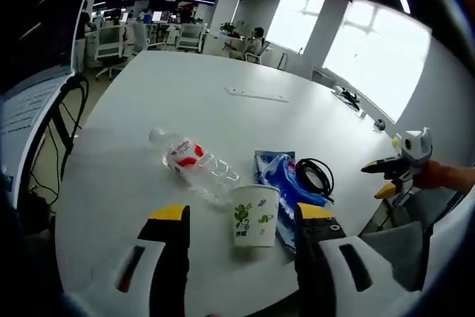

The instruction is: Arrange the tabletop items into an orderly group along one side of the table until the central work area is clear of visible clutter.

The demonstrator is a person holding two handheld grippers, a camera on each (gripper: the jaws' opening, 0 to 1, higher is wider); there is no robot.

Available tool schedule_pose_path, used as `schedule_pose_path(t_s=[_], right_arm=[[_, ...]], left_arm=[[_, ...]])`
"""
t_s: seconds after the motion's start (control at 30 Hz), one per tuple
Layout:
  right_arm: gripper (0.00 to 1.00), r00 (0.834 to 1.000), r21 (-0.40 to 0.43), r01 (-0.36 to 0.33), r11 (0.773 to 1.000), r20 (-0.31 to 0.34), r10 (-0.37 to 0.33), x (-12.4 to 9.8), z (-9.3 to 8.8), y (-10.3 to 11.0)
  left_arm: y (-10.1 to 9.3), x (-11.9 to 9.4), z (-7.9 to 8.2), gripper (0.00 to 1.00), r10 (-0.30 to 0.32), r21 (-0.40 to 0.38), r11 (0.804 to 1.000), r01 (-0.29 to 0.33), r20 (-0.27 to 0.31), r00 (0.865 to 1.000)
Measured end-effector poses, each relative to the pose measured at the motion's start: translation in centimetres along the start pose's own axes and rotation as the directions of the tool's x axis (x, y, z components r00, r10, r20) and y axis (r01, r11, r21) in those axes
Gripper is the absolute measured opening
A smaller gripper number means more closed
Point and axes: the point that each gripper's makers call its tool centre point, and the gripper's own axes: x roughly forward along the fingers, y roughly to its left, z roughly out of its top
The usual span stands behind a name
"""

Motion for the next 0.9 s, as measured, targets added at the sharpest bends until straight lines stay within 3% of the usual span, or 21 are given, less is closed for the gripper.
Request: schedule_pose_path(t_s=[0.4, 0.67, 0.9], right_arm=[[0.7, 1.0, 0.021, 0.0, 1.0, -0.008, 0.001, 0.1, -0.8, 0.1], [0.69, 1.0, 0.032, 0.007, 0.999, -0.005, -0.006, 0.0, -0.8, -0.4], [0.69, 1.0, 0.037, 0.01, 0.999, -0.005, -0.01, -0.1, -0.8, -0.6]], left_arm=[[0.7, 1.6, 0.5, 0.55, 0.014, -0.114, 0.993, -0.011, 0.031, 0.999], [1.2, 2.6, 1.1, 0.55, 0.032, -0.229, 0.973, -0.016, 0.066, 0.997], [2.1, 3.2, 1.6, 0.54, 0.067, -0.283, 0.958, -0.045, 0.069, 0.995]])
